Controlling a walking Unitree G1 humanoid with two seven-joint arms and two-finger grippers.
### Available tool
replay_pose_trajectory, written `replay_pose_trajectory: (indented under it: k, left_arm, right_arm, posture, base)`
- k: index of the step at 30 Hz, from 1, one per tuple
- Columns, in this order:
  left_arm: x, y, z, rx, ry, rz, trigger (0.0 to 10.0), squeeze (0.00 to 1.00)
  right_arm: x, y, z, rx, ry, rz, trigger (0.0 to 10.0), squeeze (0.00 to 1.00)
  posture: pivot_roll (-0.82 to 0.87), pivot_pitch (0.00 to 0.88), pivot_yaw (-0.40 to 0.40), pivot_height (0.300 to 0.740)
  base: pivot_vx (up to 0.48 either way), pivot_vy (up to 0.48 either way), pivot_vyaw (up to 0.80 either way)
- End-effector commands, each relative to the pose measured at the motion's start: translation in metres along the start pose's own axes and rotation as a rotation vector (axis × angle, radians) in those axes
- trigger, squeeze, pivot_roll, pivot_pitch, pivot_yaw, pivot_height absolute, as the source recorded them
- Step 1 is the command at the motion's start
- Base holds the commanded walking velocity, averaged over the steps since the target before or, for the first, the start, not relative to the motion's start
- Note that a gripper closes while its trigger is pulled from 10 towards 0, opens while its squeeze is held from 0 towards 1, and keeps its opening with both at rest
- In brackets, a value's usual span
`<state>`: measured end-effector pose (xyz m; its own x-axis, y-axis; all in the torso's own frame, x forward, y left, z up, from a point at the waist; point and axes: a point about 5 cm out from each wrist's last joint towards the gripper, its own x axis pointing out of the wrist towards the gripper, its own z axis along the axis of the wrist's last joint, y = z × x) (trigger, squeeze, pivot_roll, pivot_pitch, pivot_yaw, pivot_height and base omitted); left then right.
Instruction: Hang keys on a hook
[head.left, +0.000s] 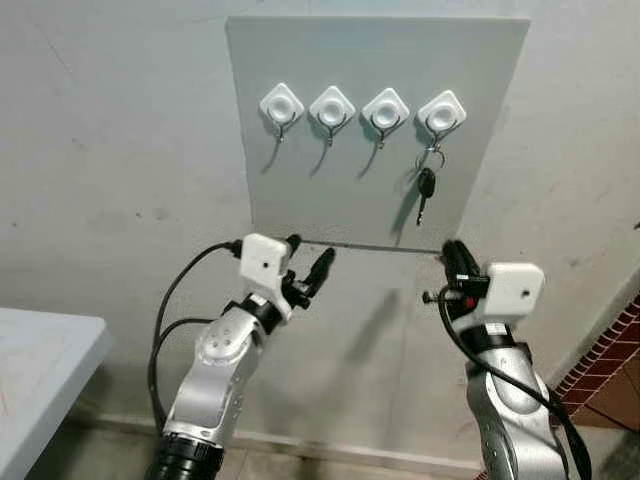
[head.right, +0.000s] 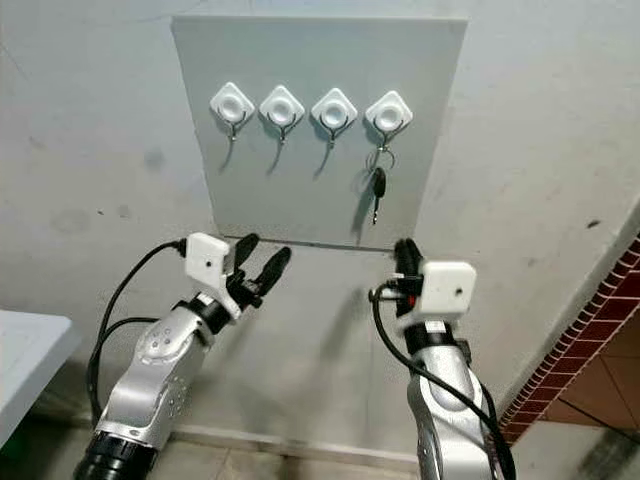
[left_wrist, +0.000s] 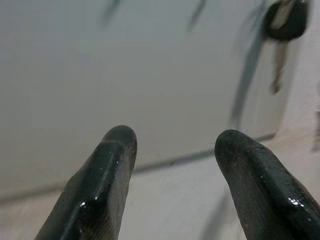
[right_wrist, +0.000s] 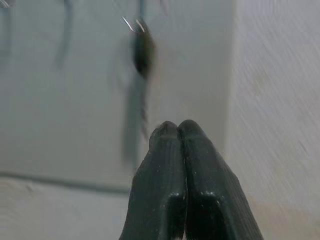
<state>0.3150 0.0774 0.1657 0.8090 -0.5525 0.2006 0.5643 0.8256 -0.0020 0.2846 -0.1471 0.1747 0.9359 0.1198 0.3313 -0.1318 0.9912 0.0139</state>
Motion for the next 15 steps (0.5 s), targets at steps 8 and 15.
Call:
replay_pose_trajectory:
  k: [8, 15]
  left_arm:
    - [0.010, -0.001, 0.023, 0.018, -0.057, -0.044, 10.0, 0.00]
    - [0.014, 0.000, 0.030, 0.026, -0.070, -0.051, 10.0, 0.00]
  right_arm:
    - [0.021, 0.004, 0.027, 0.017, -0.102, 0.077, 10.0, 0.00]
    - [0.039, 0.005, 0.043, 0.034, -0.165, 0.090, 10.0, 0.00]
  posture:
    - [-0.06, 0.000, 0.035, 0.740]
    - [-0.05, 0.000, 0.030, 0.740]
  base:
    - [0.000, 0.000, 0.00]
    - [0.000, 0.000, 0.00]
